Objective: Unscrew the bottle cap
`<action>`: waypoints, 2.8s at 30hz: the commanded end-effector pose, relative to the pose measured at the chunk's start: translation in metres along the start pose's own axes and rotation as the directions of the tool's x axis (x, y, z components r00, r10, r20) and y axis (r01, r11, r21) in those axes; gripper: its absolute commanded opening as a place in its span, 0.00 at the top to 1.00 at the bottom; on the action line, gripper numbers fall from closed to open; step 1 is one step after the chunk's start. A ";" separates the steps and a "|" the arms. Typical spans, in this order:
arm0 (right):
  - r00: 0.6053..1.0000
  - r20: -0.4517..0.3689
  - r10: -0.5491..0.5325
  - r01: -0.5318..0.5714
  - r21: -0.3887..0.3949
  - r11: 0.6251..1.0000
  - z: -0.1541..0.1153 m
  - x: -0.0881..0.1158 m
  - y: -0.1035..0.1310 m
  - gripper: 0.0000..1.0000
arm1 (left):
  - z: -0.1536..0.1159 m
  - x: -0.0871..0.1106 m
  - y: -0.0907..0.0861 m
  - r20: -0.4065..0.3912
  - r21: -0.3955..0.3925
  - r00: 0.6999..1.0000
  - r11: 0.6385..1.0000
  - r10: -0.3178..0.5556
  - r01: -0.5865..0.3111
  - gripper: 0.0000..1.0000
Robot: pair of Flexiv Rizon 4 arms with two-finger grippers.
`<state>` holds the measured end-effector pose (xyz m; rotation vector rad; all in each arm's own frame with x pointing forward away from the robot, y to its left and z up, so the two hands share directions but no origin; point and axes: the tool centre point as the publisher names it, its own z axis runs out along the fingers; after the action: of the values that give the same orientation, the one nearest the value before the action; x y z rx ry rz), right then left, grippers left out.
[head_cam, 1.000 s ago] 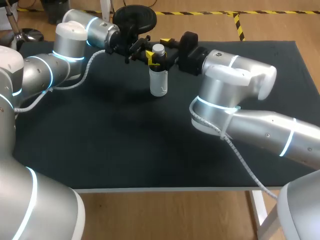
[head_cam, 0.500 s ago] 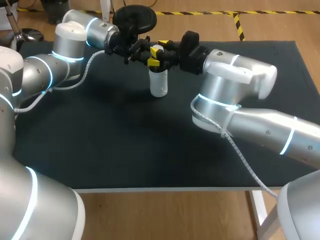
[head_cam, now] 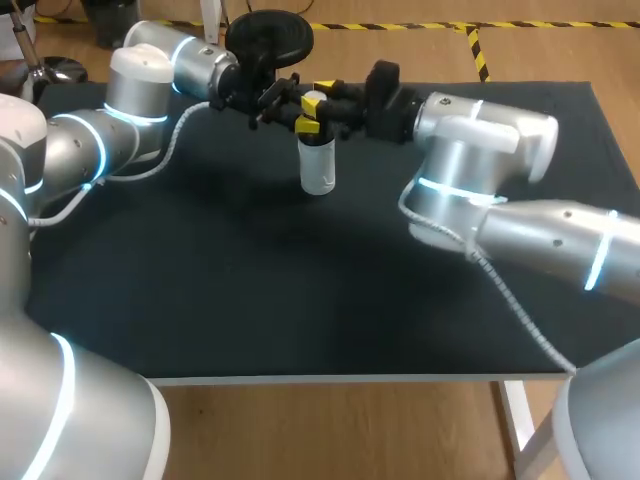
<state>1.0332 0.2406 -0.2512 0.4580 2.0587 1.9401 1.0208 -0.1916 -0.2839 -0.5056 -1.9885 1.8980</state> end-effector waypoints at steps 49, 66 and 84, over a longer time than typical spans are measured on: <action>0.746 -0.665 -0.046 0.110 0.055 0.992 -0.115 -0.083 0.017 1.00 | -0.002 -0.007 -0.001 -0.104 0.009 0.995 1.000 0.000 0.001 1.00; 0.893 -0.443 0.080 0.018 0.213 0.977 -0.162 -0.130 -0.056 1.00 | -0.002 -0.007 -0.001 -0.104 0.009 0.995 1.000 0.000 0.001 1.00; 0.947 -0.289 0.140 -0.056 0.281 0.958 -0.177 -0.153 -0.125 1.00 | -0.002 -0.007 -0.001 -0.104 0.009 0.995 1.000 0.000 0.001 1.00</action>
<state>1.0993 0.0096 -0.3619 0.2972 2.5984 1.9132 1.0204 -0.1933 -0.2803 -0.5102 -1.9790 1.8976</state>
